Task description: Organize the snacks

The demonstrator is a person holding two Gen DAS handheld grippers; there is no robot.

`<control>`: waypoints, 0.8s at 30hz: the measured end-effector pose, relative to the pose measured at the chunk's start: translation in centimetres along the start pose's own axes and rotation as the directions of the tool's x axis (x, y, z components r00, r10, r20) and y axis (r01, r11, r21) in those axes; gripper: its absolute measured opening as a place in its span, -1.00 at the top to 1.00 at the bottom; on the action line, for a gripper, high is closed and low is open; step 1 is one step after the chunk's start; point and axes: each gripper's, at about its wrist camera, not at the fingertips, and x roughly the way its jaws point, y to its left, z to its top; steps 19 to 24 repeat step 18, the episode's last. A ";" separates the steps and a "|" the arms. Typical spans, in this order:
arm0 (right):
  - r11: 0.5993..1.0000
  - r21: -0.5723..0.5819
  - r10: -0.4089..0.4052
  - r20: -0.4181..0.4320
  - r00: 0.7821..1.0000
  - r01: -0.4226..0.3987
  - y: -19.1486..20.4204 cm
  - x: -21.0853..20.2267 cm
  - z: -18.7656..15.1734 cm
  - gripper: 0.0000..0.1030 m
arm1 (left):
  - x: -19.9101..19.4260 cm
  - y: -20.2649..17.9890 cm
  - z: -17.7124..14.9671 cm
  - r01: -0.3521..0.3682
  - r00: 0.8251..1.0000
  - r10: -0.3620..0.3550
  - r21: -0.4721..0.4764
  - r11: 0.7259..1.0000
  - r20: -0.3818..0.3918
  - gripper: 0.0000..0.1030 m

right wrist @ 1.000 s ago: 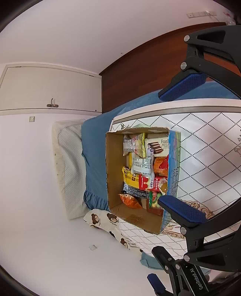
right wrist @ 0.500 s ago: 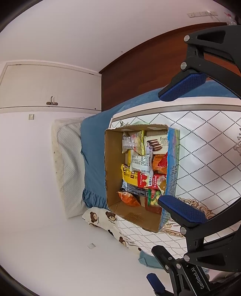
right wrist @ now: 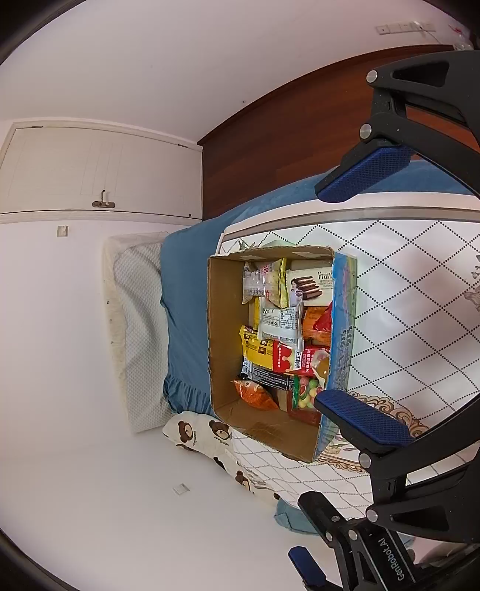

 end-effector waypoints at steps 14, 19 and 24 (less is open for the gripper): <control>1.000 0.001 0.006 0.004 1.000 -0.006 -0.2 0.0 0.0 -1.00 | -0.3 0.1 0.3 -0.003 1.000 0.003 -0.002 1.000 0.009 -0.96; 1.000 0.003 0.010 0.005 1.000 -0.010 -0.2 -0.2 0.0 -1.00 | -0.5 0.2 0.4 0.002 1.000 -0.002 -0.005 1.000 0.021 -0.96; 1.000 0.003 0.010 0.005 1.000 -0.010 -0.2 -0.2 0.0 -1.00 | -0.5 0.2 0.4 0.002 1.000 -0.002 -0.005 1.000 0.021 -0.96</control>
